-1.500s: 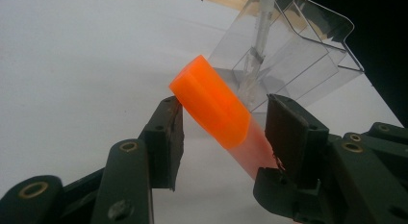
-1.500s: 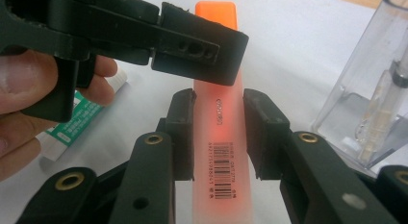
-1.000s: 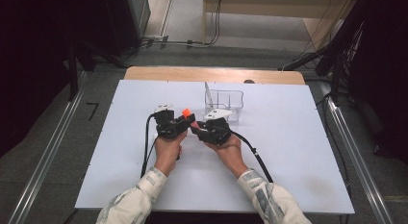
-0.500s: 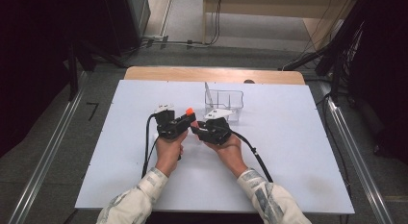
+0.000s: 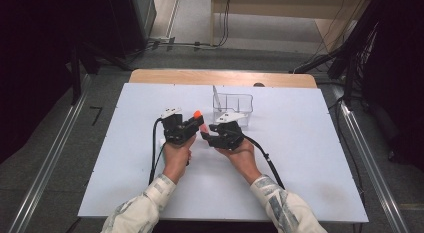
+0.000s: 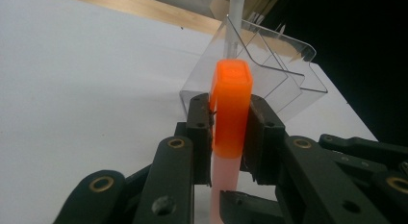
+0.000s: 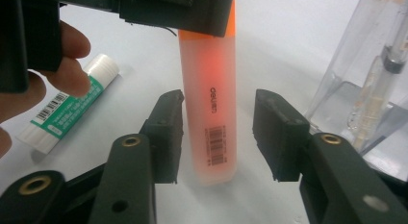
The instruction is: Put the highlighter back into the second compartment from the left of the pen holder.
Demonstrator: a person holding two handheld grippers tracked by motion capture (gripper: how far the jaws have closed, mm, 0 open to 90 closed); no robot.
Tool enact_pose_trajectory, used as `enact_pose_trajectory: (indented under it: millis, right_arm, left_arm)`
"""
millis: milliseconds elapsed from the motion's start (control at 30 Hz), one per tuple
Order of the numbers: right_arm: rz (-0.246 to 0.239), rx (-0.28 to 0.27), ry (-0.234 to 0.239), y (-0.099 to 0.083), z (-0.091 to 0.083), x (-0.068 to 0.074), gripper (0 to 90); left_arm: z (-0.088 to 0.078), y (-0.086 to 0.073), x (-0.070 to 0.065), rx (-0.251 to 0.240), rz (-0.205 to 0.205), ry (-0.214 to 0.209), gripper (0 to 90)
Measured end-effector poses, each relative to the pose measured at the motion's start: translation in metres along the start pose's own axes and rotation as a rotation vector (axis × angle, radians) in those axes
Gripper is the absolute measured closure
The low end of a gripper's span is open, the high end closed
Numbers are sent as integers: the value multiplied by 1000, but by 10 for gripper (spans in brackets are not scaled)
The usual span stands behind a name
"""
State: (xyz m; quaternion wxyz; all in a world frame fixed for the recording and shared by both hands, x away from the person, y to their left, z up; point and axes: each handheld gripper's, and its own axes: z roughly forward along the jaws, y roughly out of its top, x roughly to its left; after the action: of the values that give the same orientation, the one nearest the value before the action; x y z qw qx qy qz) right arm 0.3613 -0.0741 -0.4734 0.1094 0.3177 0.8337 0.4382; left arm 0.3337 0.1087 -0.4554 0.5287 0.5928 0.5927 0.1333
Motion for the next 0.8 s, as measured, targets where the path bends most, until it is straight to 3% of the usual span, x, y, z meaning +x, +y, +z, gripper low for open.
enact_pose_trajectory:
  millis: [300, 800]
  right_arm:
    - [-6, 2, -28, -5, -19, -9, 436]
    - [8, 23, -137, -31, -58, -37, 417]
  left_arm:
    - [-1, 2, -4, -24, 32, 17, 743]
    - [6, 9, -26, -25, 62, -21, 743]
